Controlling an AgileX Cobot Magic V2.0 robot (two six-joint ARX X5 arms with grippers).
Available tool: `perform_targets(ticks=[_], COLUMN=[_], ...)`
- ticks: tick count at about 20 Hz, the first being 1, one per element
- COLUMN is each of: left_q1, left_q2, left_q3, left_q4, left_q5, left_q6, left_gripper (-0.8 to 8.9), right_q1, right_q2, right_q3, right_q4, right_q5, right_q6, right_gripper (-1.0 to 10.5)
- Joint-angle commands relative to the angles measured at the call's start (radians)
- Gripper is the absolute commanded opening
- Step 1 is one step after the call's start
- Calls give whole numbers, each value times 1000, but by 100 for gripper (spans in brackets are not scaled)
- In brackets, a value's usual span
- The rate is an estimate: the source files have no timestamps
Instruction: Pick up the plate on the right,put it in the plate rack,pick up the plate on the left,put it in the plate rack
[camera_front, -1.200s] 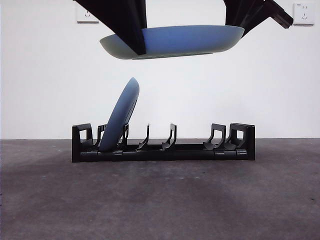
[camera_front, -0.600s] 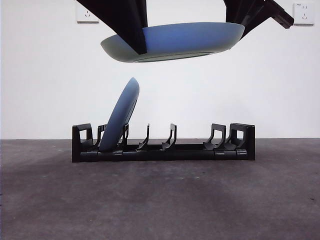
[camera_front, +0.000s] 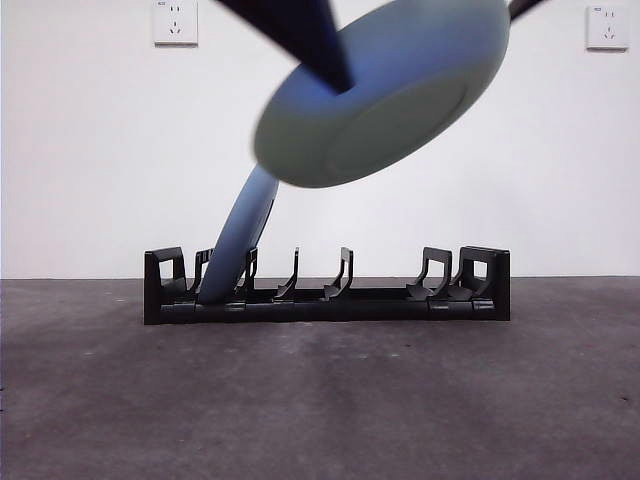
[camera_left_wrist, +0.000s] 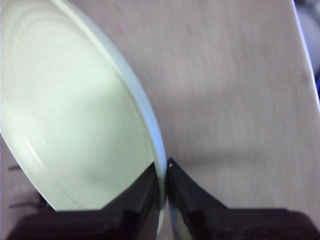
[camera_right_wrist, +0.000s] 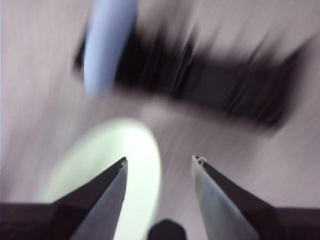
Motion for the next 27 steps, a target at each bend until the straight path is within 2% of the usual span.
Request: perform_targets(ticks=[1,5,7,10,18,27], left_q1=[54,169,212,263,338,412], left_q2=[4,20,43,107,272,416], left_q3=[-3,-3,-3,-3,-3,-1], left_q4=[156,501,619,731,862,924], left_q5=[93,193,209,208,175,192], left_q6=[-224,-554,-628,-690,-728,-729], left_gripper=[-8,-8,-8,-8,-8,-8], right_q1=[-18,-22,-20,-20,-20,-19], right_q2=[-93,-248,-299,-344,-355,-354], right_q3=[19,22,22,22,21,19], right_q4=[38,58,43,-8,-129,-135], right_q5=[42,72,60,-17,-42,-42], right_q6=[22,21,21,20,-31,-34], right_gripper=[222,222,221,221,221,221])
